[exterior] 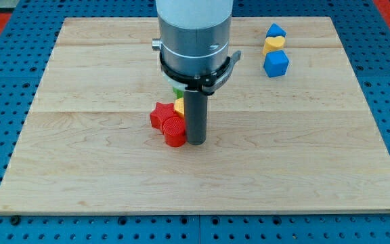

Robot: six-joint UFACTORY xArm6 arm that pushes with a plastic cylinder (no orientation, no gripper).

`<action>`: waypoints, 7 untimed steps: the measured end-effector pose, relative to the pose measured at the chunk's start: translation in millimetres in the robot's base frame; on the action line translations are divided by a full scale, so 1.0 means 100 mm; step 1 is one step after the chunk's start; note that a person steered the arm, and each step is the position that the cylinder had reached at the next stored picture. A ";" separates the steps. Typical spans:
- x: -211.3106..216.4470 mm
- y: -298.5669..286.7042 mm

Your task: Push the yellow heart into the red center

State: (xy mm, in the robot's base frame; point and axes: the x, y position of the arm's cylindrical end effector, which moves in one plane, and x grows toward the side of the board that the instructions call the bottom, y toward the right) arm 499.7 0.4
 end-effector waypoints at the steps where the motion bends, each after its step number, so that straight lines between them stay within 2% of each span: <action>1: -0.01 0.45; 2: -0.03 0.98; 5: -0.03 1.19; 6: -0.07 1.36; 7: -0.30 1.76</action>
State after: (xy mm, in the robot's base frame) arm 469.3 176.1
